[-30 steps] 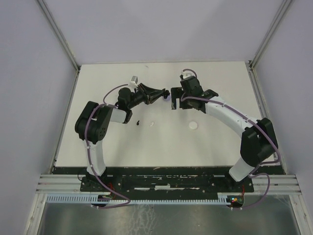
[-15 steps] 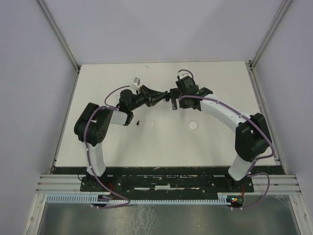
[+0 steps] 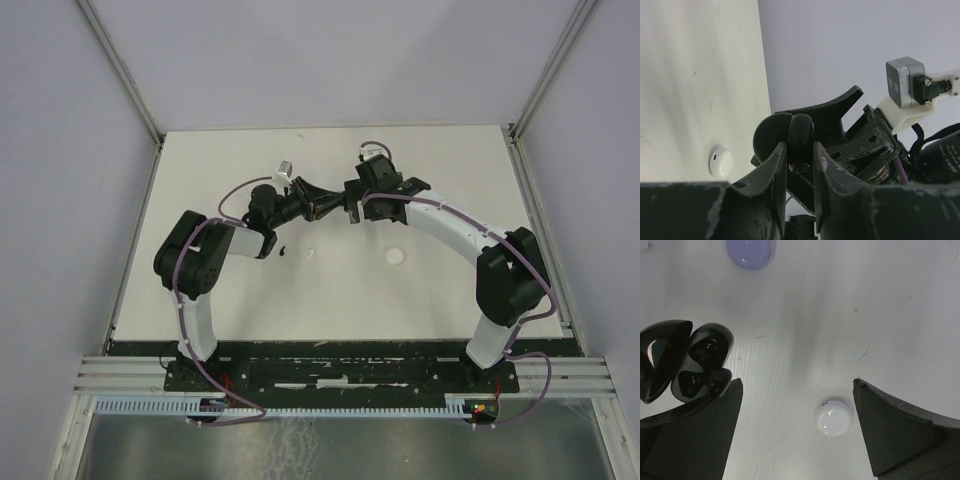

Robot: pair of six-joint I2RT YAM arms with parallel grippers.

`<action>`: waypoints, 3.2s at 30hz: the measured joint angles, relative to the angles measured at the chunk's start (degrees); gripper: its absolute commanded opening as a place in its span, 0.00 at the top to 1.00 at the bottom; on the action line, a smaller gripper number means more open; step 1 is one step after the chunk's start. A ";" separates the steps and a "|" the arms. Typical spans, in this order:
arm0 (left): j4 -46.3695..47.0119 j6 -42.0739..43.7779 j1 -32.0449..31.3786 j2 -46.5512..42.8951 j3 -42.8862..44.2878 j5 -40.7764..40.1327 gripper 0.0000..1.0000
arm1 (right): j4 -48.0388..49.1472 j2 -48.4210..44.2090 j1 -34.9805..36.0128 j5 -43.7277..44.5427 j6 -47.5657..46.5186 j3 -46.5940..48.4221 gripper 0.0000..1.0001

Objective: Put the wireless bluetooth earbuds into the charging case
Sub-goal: Place the earbud in the charging case, then pick up the earbud from the center of the board.

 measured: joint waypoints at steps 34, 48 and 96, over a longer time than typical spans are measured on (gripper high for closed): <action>4.57 0.07 13.38 -5.92 -9.84 -2.64 0.97 | 2.05 -5.40 0.81 -1.14 0.74 -5.81 0.07; 7.72 -0.63 25.42 -15.98 -26.16 -4.72 0.97 | 4.44 13.94 17.70 -6.27 -1.84 10.56 0.20; 13.97 -2.10 36.72 -20.31 -33.94 -2.40 0.97 | 2.93 33.86 21.97 -8.11 -4.94 28.44 0.58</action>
